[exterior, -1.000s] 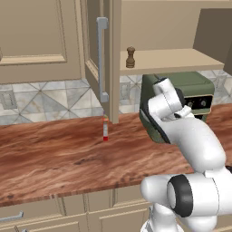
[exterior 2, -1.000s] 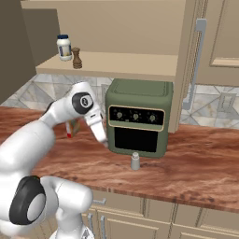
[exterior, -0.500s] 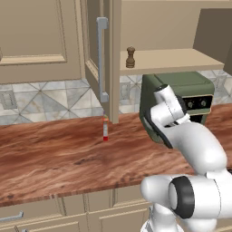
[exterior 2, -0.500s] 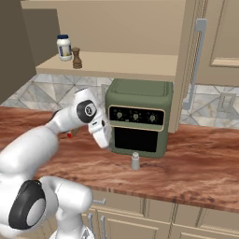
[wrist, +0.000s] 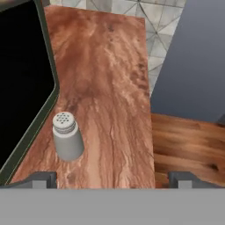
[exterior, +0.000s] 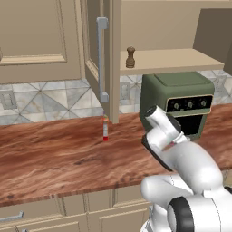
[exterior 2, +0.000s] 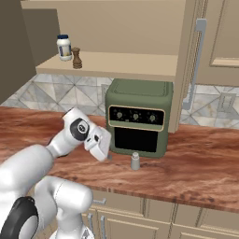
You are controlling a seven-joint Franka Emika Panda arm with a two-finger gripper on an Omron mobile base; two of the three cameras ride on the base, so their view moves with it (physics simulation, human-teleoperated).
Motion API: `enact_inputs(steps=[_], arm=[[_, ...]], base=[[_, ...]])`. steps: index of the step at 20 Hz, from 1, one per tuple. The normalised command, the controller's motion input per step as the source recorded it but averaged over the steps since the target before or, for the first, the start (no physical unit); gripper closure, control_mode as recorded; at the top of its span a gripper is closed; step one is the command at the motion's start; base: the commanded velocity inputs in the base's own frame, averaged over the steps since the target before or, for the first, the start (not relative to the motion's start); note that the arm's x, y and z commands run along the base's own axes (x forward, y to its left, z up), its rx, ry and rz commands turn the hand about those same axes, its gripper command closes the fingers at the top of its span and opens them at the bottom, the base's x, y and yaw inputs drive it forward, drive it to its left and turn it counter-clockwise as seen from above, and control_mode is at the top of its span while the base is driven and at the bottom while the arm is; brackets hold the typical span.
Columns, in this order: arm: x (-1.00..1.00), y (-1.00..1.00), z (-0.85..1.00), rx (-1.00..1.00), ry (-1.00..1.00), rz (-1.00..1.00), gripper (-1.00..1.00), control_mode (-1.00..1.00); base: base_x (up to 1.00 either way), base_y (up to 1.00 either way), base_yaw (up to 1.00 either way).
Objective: There are various items on the counter. Only move the condiments/shakers into the cabinet.
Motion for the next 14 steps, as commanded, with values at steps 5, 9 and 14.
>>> enact_inputs(steps=[5,9,14], arm=[[0.37,0.00,-0.24,-0.20,0.00,-0.06,-1.00,-1.00],[0.48,-0.03,-0.05,-0.10,0.00,-0.12,-1.00,-1.00],[0.36,-0.26,-0.08,-0.10,0.00,-0.13,-1.00,-1.00]], base=[[0.00,0.00,0.00],[0.00,0.00,0.00],[0.00,0.00,0.00]])
